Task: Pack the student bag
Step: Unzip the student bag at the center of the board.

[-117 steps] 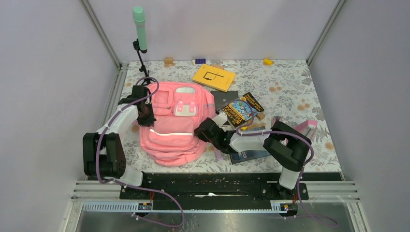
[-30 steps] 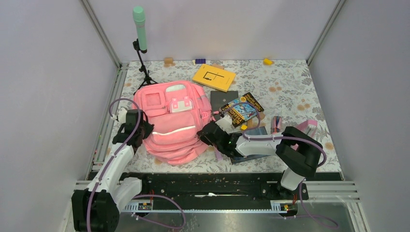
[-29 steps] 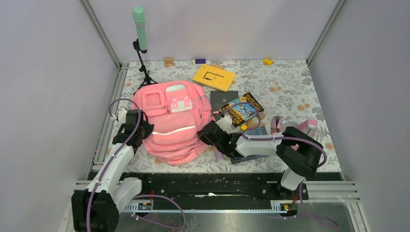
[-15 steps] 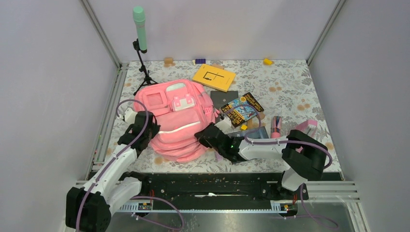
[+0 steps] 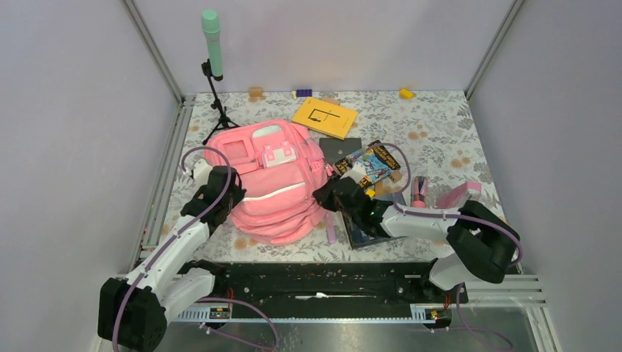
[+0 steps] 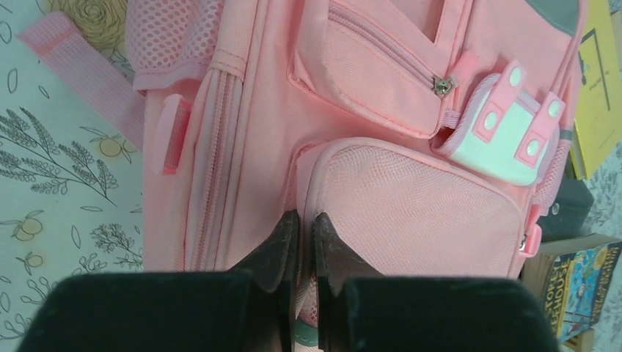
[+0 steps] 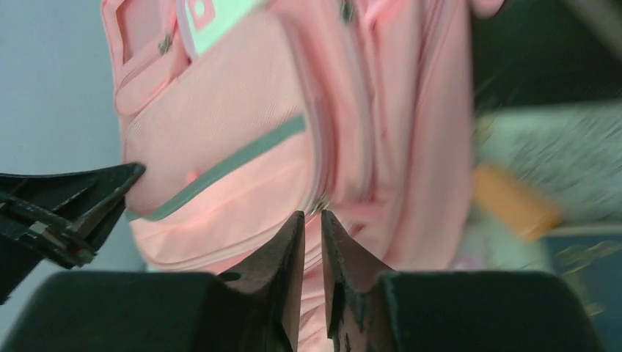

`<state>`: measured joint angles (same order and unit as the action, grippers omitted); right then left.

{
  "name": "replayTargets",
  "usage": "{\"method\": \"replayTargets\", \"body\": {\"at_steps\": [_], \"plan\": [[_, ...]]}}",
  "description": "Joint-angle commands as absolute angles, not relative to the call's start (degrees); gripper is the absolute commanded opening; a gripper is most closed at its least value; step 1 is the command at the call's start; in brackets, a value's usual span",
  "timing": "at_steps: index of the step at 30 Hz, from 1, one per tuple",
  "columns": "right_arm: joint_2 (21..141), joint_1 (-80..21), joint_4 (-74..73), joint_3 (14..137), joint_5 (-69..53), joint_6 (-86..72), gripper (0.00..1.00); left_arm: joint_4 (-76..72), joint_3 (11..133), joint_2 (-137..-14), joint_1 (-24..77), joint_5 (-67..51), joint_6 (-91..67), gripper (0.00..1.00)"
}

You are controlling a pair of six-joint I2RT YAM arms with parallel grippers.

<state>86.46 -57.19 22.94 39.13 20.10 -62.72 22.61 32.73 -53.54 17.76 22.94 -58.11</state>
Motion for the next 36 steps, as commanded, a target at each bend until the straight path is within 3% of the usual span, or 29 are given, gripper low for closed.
{"method": "replayTargets", "body": {"at_steps": [1, 5, 10, 15, 24, 36], "plan": [[81.36, -52.14, 20.11, 40.73, 11.07, -36.87, 0.26, 17.91, 37.32, -56.1, 15.24, 19.63, -49.99, 0.0], [81.36, -50.76, 18.03, 42.38, 5.38, -22.15, 0.39, 18.85, 38.65, -59.47, 11.87, 12.88, -46.07, 0.0], [83.9, -47.38, 20.87, 43.35, -7.08, -10.81, 0.38, 19.86, 40.74, -62.57, 9.72, 6.39, -43.62, 0.0], [85.78, -46.41, 20.13, 45.83, -12.12, -1.51, 0.41, 23.33, 43.69, -66.33, 8.7, 2.54, -39.37, 0.0], [92.76, -46.41, 10.42, 54.0, -12.95, 6.56, 0.42, 20.99, 42.76, -66.09, 7.97, 1.23, -39.07, 0.0], [95.05, -46.41, 8.65, 53.22, -10.14, 7.66, 0.42, 20.46, 42.84, -65.27, 7.3, 0.69, -39.11, 0.0]]}}
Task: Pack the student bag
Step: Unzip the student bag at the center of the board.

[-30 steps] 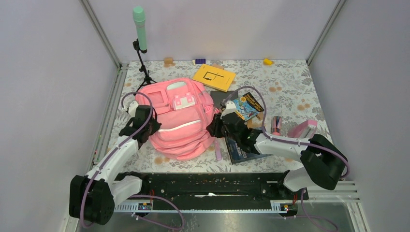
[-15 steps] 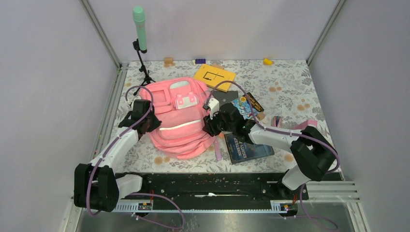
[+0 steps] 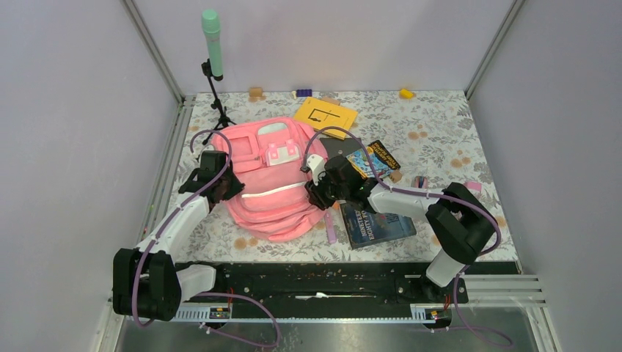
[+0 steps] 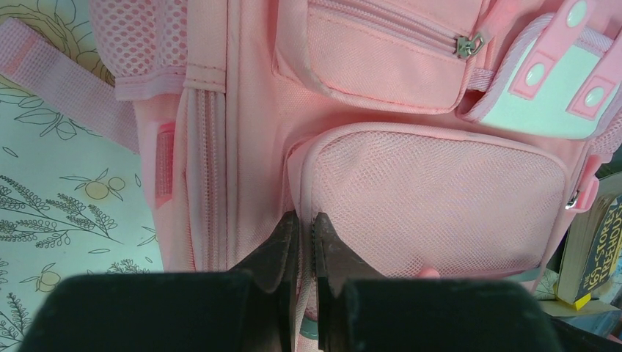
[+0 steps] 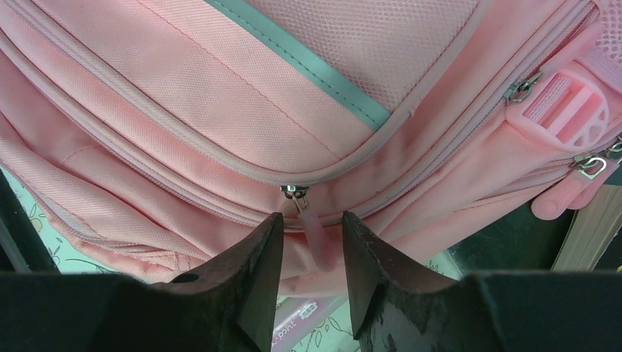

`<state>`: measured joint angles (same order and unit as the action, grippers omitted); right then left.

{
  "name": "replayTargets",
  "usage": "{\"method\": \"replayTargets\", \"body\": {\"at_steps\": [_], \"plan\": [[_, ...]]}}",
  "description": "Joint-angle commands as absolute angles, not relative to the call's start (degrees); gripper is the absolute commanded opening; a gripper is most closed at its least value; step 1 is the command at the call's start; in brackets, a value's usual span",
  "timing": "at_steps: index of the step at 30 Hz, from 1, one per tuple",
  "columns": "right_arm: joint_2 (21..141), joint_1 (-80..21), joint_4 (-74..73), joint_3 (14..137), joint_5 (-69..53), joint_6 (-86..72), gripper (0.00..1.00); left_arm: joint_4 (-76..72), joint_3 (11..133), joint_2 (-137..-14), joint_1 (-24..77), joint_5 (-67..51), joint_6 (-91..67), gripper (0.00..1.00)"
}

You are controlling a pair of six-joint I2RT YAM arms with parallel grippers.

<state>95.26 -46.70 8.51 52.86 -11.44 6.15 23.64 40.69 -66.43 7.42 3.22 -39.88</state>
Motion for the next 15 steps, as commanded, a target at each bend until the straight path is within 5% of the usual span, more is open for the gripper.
{"method": "replayTargets", "body": {"at_steps": [1, 6, 12, 15], "plan": [[95.07, -46.41, 8.58, 53.33, -10.14, 7.47, 0.42, 20.48, 42.81, -65.19, 7.3, 0.7, -39.11, 0.0], [96.22, -46.41, 7.71, 53.96, -10.14, 6.68, 0.35, 20.42, 42.73, -64.53, 7.29, 0.94, -39.04, 0.0], [96.31, -46.41, 6.98, 53.39, -10.68, 5.22, 0.02, 20.54, 42.63, -64.26, 7.29, 1.05, -39.18, 0.0], [95.38, -46.35, 6.84, 52.75, -12.56, 3.92, 0.0, 20.37, 42.42, -64.19, 7.28, 0.69, -39.41, 0.0]]}}
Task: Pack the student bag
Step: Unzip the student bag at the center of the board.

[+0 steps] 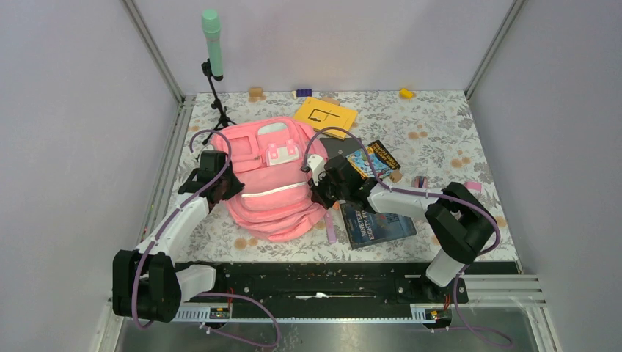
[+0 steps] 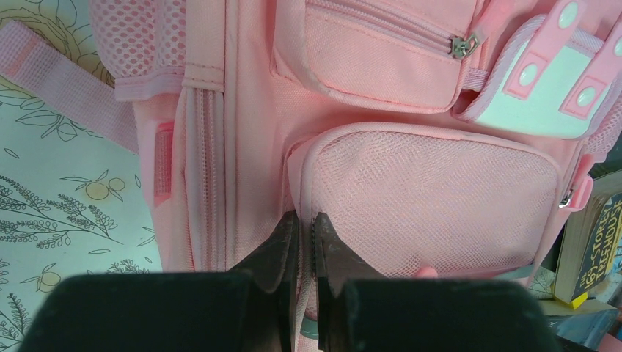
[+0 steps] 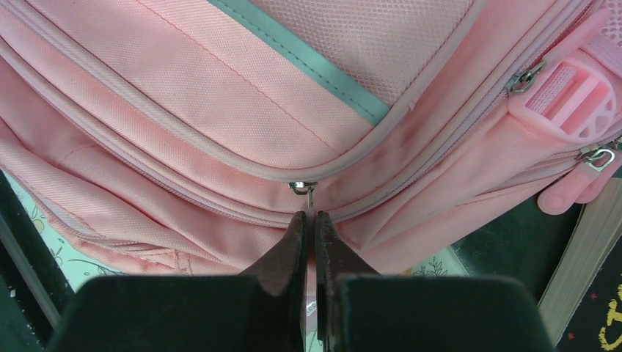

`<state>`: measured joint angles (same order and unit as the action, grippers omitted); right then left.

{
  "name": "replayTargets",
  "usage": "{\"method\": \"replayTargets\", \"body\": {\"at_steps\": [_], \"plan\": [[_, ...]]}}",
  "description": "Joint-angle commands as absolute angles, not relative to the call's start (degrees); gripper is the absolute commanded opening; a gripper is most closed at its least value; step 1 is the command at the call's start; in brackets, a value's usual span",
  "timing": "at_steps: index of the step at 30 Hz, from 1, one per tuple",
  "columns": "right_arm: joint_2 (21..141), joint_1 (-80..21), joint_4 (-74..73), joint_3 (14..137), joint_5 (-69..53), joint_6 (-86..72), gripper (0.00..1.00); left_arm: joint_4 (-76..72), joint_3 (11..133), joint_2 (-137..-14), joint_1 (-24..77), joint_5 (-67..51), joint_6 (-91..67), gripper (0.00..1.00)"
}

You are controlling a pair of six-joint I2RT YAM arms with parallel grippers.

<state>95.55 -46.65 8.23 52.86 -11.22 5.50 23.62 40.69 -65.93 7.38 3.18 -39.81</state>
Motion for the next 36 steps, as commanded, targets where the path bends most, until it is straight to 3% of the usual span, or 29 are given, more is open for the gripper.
{"method": "replayTargets", "body": {"at_steps": [1, 8, 36], "plan": [[94.94, -46.44, 6.92, 52.55, -13.52, 3.11, 0.0, 20.27, 42.29, -64.16, 7.25, 0.62, -39.6, 0.0], [91.91, -48.13, 13.67, 48.6, -18.84, -9.54, 0.0, 19.9, 41.97, -63.9, 7.29, 0.69, -40.08, 0.0], [97.2, -64.2, 22.22, 59.27, 3.42, -27.29, 0.0, 19.51, 41.26, -62.99, 7.29, 0.26, -40.87, 0.0]]}}
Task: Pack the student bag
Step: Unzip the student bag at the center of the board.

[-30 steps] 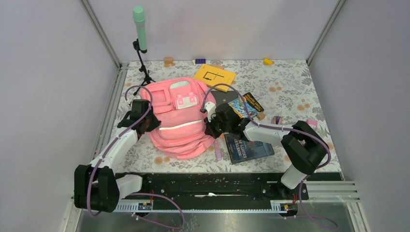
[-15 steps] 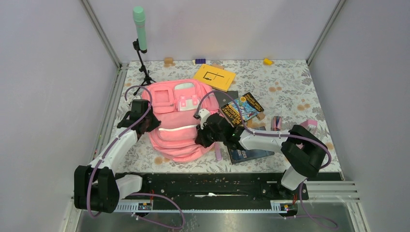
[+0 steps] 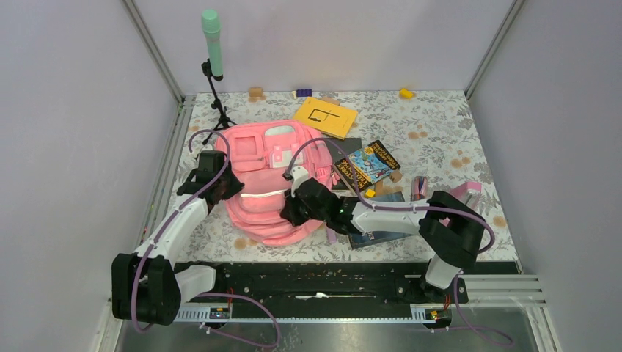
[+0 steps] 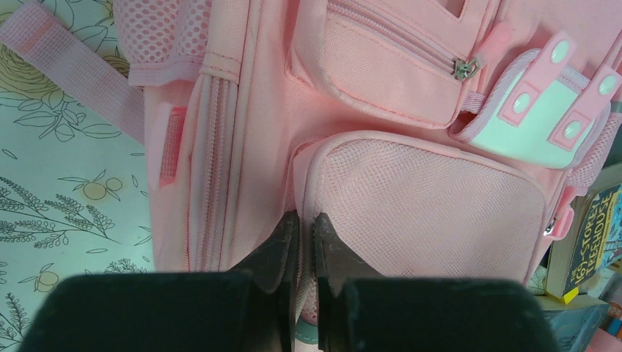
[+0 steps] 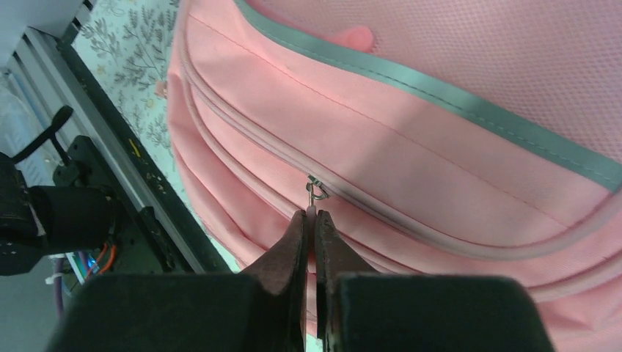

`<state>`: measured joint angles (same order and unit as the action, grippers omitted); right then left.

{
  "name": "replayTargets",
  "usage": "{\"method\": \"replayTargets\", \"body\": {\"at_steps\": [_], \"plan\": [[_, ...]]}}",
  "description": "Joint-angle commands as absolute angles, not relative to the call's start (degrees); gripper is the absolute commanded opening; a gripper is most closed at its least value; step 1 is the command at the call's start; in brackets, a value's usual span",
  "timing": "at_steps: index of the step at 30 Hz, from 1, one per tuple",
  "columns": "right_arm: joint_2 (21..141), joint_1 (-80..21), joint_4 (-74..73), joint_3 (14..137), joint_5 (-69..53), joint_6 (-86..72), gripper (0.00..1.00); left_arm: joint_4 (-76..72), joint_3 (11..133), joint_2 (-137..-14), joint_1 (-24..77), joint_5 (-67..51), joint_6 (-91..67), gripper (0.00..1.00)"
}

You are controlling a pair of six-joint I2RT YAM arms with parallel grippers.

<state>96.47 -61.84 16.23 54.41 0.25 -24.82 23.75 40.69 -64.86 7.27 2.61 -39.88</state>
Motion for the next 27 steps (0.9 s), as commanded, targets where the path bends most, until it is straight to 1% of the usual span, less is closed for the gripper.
{"method": "replayTargets", "body": {"at_steps": [1, 11, 17, 21, 25, 26, 27], "plan": [[97.66, -64.89, 22.37, 59.97, 3.57, -27.58, 0.0, 19.51, 41.23, -62.86, 7.29, 0.26, -40.88, 0.0], [103.06, -69.25, 21.5, 67.98, 5.23, -28.42, 0.0, 19.36, 41.06, -62.38, 7.28, -1.27, -41.04, 0.0], [105.44, -71.35, 21.58, 72.25, 8.49, -23.13, 0.0, 20.29, 41.55, -61.92, 7.29, -0.29, -40.22, 0.0], [106.24, -71.37, 21.56, 73.46, 8.28, -21.61, 0.0, 20.6, 41.39, -59.98, 7.27, 1.47, -39.07, 0.0], [105.48, -71.37, 22.5, 71.87, 9.98, -21.83, 0.0, 21.07, 41.77, -58.4, 7.29, -0.87, -36.57, 0.0], [105.14, -71.29, 22.52, 71.41, 10.39, -21.72, 0.0, 20.75, 41.63, -57.81, 7.29, -1.67, -36.15, 0.02], [104.86, -71.28, 22.62, 70.9, 10.45, -21.51, 0.0, 20.55, 41.56, -57.53, 7.29, -2.02, -35.82, 0.09]]}}
